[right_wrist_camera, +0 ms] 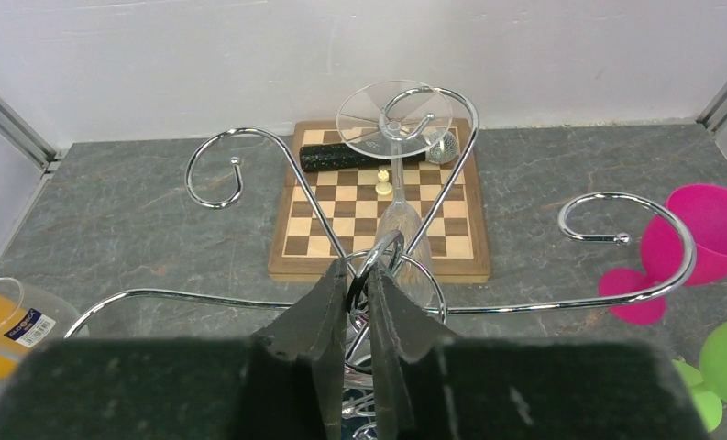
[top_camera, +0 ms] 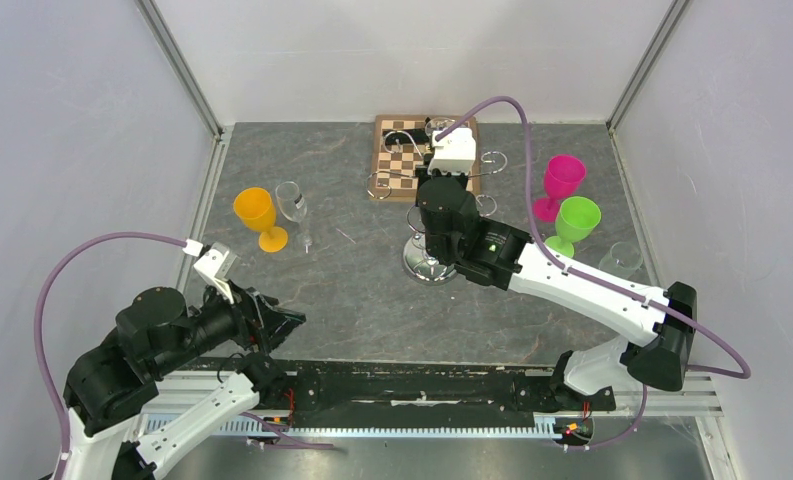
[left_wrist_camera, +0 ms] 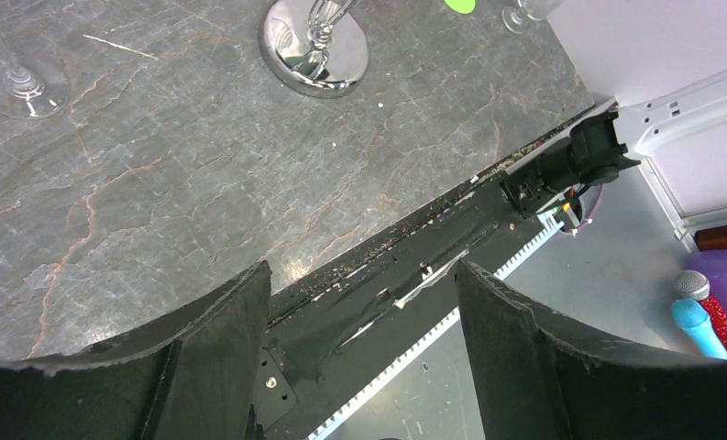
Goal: Take the wine glass off the wine glass rack
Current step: Adjust the wine rack at the center of the board.
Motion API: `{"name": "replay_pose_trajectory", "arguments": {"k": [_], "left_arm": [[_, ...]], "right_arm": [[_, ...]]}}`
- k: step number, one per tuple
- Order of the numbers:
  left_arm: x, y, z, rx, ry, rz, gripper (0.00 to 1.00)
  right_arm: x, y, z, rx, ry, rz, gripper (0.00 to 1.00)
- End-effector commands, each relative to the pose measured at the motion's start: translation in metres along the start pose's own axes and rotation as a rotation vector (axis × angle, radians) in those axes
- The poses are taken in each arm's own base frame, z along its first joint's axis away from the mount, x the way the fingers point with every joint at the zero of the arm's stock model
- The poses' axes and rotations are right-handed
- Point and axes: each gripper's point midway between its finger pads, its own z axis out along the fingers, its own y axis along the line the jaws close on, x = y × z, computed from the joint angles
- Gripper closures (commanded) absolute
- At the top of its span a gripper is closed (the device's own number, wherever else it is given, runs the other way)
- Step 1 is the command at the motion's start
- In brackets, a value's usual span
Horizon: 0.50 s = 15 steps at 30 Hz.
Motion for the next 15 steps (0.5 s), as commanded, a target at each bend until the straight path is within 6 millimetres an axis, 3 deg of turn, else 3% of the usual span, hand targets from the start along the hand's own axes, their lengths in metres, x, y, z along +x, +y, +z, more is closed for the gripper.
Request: {"name": "replay_pose_trajectory", "arguments": {"k": [1,5,15], "left_arm": [[-0.009,-0.002,-0.007,0.009,-0.044,0.021,0.20],[-0.010,-0.002,-0.008,0.010,-0.045,0.019,0.20],[-0.015,-0.008,-0.007,0.027,-0.054,0.003,0.20]], "right_arm": [[-0.006,0.001,-0.001,0.000,-0.014,0.033,0.89],[-0.007,-0.002,-0.002,0.006,-0.017,0.031,1.00],[-0.016,-0.010,-0.014,-0.081,-0.039,0.025,1.00]]}}
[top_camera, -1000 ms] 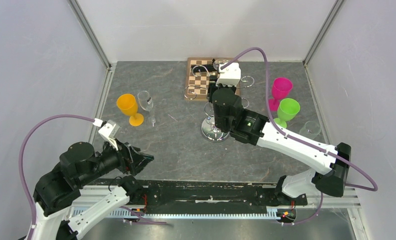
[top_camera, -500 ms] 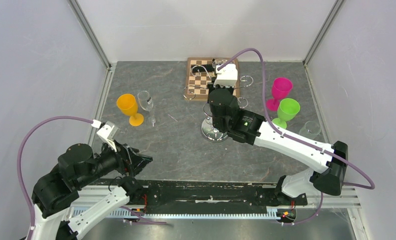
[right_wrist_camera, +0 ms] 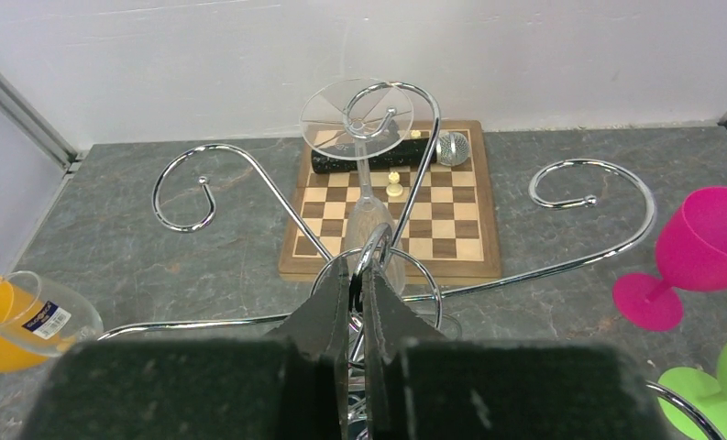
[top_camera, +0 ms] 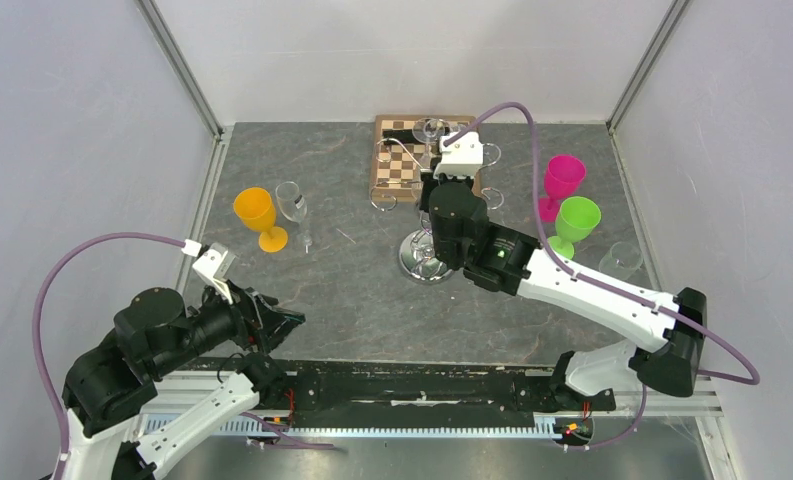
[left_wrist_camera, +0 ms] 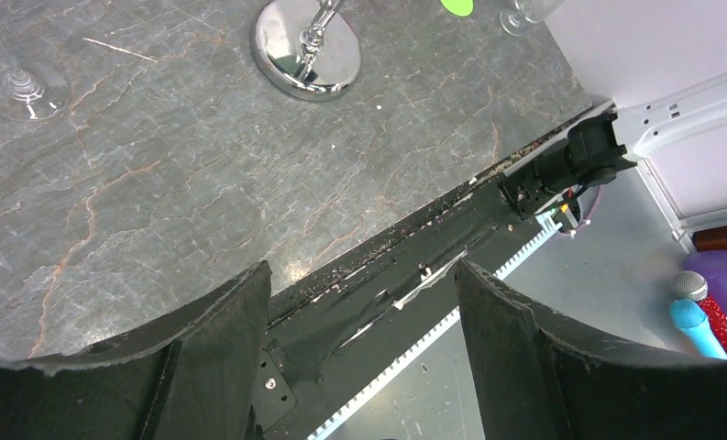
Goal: Take the wine glass off the wine glass rack
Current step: Adjust the wine rack at the center of the board.
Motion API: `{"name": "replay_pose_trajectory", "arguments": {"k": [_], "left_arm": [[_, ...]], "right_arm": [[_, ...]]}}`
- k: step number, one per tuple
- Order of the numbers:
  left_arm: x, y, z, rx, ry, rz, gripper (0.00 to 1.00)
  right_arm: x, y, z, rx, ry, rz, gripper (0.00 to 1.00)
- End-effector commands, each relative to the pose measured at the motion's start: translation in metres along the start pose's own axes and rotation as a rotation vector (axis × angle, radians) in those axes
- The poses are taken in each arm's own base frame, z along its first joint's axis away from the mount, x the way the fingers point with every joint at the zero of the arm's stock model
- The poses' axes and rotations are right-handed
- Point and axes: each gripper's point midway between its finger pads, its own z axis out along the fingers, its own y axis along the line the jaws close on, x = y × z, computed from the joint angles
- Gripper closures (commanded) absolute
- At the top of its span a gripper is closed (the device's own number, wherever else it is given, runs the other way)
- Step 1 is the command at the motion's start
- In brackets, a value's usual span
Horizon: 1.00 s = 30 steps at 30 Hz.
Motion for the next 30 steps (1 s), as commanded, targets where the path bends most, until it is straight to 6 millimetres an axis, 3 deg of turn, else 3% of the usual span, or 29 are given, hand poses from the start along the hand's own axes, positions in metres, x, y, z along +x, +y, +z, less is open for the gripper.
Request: {"name": "replay_pose_trajectory", "arguments": {"k": [1,11,21,30], "left_arm": [[-0.015,-0.008,-0.006,0.028,-0.050,0.002,0.20],[-0.028,-0.021,0.000,0.070,-0.061,-0.006,0.20],[-0.051,-0.042,0.006,0.140,-0.095,-0.031,0.20],[-0.086,-0.068,0.016,0.222,-0.151,-0.066,0.20]], "right_arm": [[-0.023,-0.006,-0.012,-0.069,-0.045,0.023,1.00],[-0.036,-0.007,-0.023,-0.312,-0.108,-0.067,1.00],[-0.033,-0.002,-0.038,-0.572,-0.173,-0.134,1.00],[-0.039,0.005,-0.055,-0.755,-0.212,-0.180,1.00]]}}
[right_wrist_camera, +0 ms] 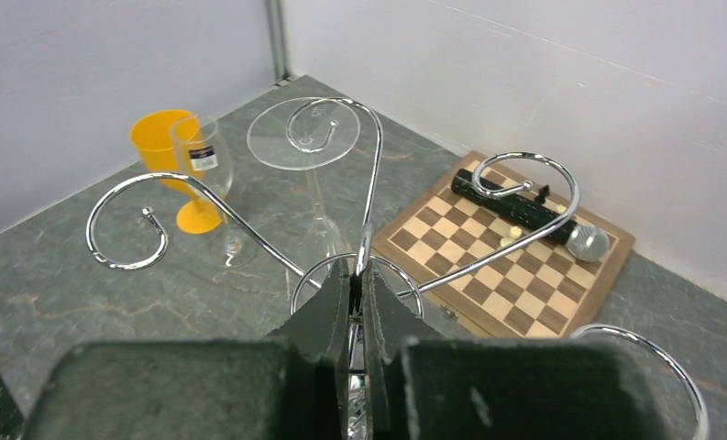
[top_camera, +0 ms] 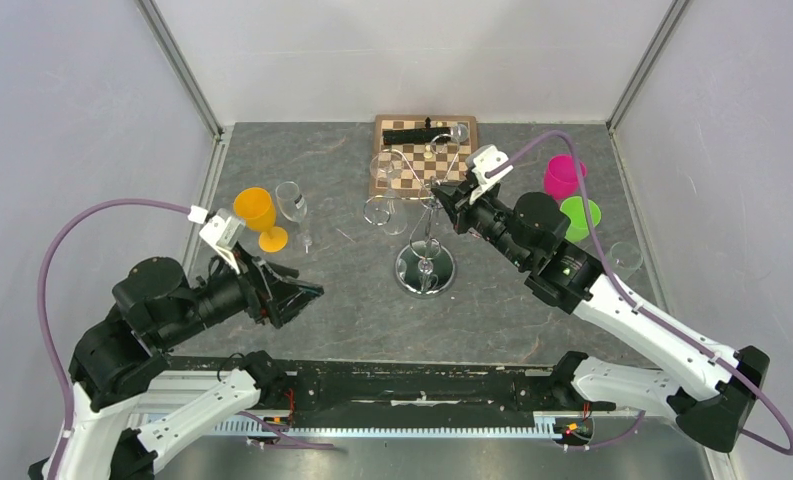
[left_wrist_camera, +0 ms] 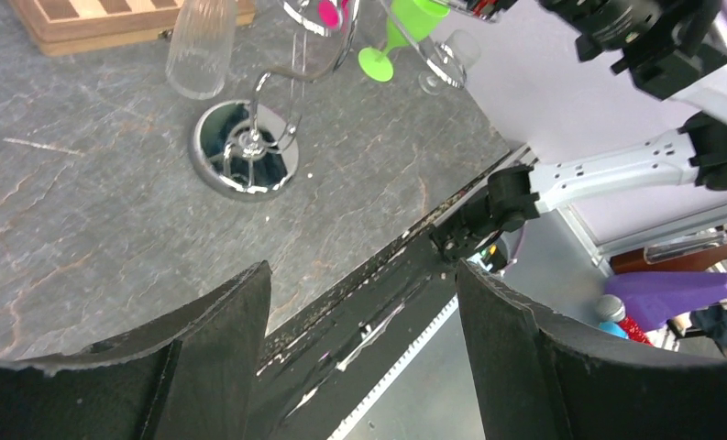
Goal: Take the wine glass off the wine glass rack
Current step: Adjust the wine rack at the center of the board.
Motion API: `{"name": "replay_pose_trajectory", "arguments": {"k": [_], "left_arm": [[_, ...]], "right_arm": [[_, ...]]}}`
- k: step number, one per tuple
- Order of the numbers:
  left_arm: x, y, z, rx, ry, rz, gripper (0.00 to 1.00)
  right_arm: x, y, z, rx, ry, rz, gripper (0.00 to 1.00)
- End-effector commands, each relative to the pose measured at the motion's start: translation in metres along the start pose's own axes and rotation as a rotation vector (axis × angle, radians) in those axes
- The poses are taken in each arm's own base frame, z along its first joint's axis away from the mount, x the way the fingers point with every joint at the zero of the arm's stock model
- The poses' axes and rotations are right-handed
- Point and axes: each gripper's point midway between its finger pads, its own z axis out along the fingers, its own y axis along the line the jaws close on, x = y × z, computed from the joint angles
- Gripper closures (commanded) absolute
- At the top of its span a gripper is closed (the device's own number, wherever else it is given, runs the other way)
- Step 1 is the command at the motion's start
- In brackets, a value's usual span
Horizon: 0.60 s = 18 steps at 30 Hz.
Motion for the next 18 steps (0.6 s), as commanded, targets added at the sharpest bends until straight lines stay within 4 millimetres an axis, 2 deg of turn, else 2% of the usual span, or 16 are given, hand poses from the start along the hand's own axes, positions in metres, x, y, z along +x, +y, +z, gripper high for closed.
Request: {"name": "replay_pose_trajectory", "arguments": {"k": [1,8,18], "left_arm": [[-0.037,-0.028,0.007,0.095,-0.094,-0.046,0.20],[-0.063,-0.031,0.024,0.079,-0.165,-0.089,0.20],[-0.086,-0.007,0.045,-0.070,-0.233,-0.087,0.20]], "right_arm": [[-0.042,0.008,-0.009,-0.109,-0.126,-0.071,1.00],[-0.034,0.008,-0.005,-0.127,-0.107,-0.093,1.00],[-0.030,0.005,0.007,-0.120,-0.107,-0.087,0.98]]}}
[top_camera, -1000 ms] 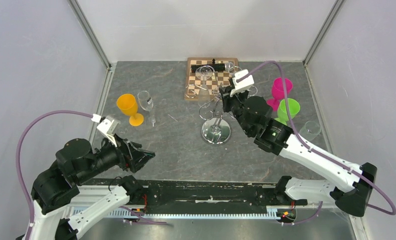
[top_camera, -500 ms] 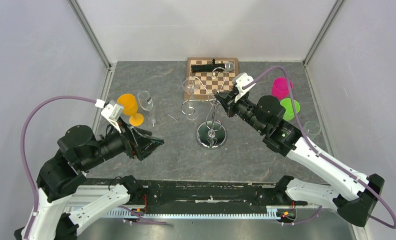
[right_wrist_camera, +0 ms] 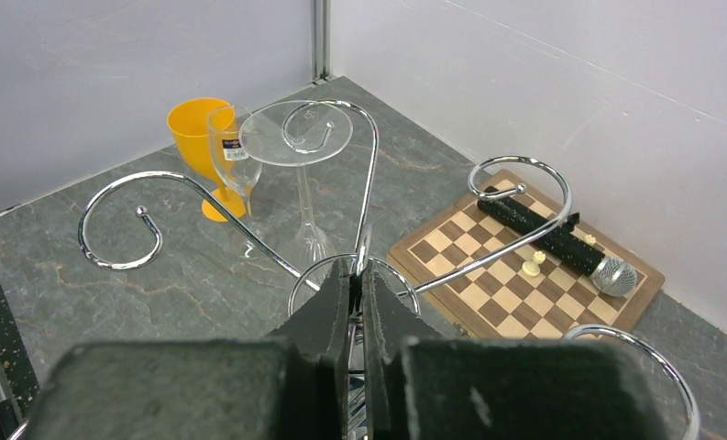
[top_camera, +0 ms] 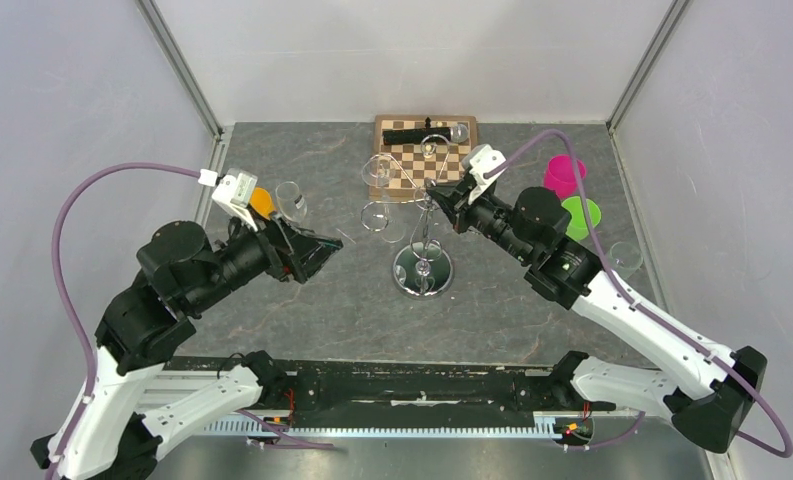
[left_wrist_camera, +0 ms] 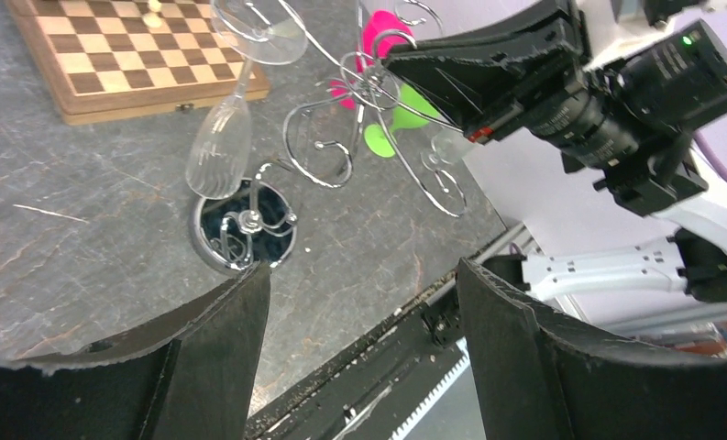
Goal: Take the wine glass off the wine glass rack
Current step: Adjust the wine rack at the center of the board.
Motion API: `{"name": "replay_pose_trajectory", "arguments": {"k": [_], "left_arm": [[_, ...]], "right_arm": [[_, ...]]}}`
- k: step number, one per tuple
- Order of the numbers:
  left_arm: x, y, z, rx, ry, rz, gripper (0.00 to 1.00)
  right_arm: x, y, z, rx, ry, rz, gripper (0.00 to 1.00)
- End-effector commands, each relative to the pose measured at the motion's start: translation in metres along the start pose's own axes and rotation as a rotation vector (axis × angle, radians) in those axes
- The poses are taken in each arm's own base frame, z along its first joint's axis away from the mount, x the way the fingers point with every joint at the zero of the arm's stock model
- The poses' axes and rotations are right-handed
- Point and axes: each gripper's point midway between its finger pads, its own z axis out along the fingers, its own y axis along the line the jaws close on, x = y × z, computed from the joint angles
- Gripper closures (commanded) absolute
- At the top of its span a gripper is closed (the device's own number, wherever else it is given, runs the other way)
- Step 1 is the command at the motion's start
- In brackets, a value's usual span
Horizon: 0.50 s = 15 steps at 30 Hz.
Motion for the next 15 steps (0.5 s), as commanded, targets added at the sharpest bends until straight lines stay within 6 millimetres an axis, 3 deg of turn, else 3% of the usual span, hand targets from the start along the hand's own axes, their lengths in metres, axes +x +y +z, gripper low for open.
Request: {"name": "replay_pose_trajectory", "arguments": {"k": [1,15], "left_arm": [[-0.033,0.000,0.003,-0.044,-0.123,-0.025,0.20],[-0.036,-0.001,0.037,-0.057,-0.087,-0.009,0.18]], "right_arm": [[-0.031,-0.007,0.005,0.010,-0.093,-0.058,0.97],[-0.047,-0.015,0.008,0.037,-0.125,-0.055,0.69]]}}
